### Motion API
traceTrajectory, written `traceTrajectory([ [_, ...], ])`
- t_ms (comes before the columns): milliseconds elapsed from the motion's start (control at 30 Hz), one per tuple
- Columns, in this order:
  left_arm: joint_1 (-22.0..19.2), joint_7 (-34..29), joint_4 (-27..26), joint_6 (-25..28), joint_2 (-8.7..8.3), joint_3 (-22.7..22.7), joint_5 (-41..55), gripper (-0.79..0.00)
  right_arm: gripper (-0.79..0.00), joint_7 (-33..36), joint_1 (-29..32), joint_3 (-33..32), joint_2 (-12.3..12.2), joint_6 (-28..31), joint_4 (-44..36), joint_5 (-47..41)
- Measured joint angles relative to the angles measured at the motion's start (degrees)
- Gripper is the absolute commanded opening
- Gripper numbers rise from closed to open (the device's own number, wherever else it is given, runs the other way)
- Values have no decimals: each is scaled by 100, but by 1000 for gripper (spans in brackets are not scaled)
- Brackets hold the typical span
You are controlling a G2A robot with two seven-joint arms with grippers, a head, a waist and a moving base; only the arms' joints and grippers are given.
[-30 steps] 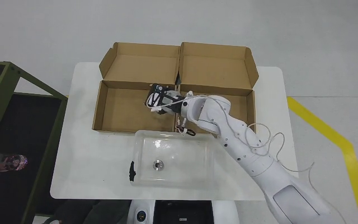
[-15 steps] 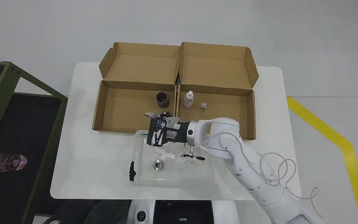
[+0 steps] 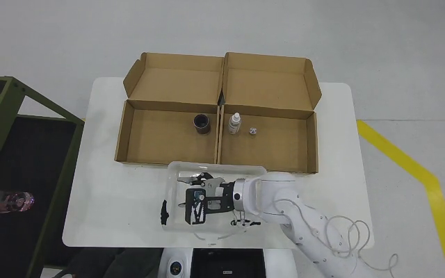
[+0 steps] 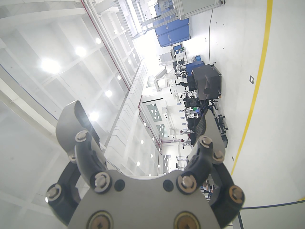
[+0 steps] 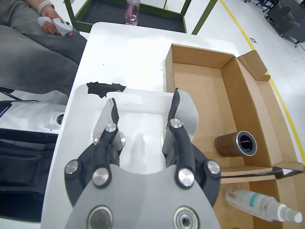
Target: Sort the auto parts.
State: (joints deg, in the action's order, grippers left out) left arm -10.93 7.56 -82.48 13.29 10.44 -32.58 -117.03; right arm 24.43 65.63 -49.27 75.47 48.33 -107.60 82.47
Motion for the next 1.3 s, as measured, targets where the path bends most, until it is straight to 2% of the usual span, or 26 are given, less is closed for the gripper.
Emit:
traceTrajectory([
  [533,0,0,0,0,0,0,0,0,-391,-181,287,185,-130,121,228,570],
  [1167,0,0,0,0,0,0,0,0,-354,-280,38,552,-112,-32,880,884],
  [1300,0,0,0,0,0,0,0,0,-376,-287,-48,647,-86,-84,1040,868],
])
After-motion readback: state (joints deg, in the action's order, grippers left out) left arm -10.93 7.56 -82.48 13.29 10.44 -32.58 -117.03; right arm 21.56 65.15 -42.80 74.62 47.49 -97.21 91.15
